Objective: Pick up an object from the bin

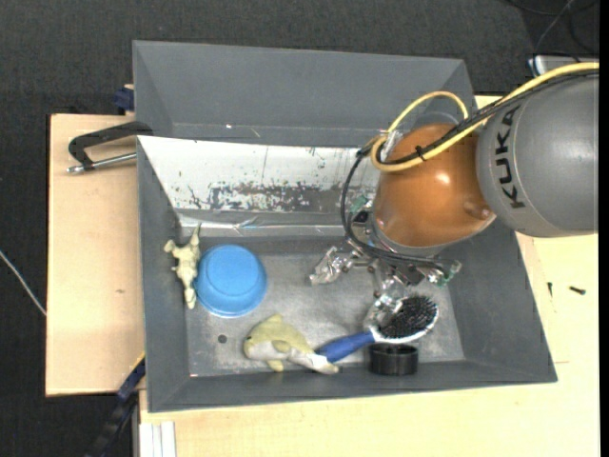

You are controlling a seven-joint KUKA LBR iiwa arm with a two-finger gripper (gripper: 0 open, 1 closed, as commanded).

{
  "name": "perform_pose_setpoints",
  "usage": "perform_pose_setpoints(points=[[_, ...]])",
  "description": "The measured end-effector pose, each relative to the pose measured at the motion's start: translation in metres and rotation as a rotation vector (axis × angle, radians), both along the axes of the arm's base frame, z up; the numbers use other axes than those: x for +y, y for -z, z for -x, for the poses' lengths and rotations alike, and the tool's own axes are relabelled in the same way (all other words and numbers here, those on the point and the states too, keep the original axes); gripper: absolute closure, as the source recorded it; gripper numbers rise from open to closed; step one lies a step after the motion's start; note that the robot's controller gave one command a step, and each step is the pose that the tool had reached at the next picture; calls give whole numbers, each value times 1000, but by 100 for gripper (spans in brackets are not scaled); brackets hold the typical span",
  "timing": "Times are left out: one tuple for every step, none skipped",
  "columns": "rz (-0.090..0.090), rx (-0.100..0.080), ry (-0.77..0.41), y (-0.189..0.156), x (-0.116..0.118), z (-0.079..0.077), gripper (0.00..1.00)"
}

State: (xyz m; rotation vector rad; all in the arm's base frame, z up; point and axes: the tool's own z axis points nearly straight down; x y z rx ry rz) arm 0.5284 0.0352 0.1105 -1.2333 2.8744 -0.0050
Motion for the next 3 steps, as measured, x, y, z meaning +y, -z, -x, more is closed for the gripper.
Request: perform_pose_setpoints(points=[[-6, 0, -261, 6, -38, 1, 0], [9, 8, -445, -35, -150, 35, 0], [7, 2, -429, 39, -97, 21, 0]])
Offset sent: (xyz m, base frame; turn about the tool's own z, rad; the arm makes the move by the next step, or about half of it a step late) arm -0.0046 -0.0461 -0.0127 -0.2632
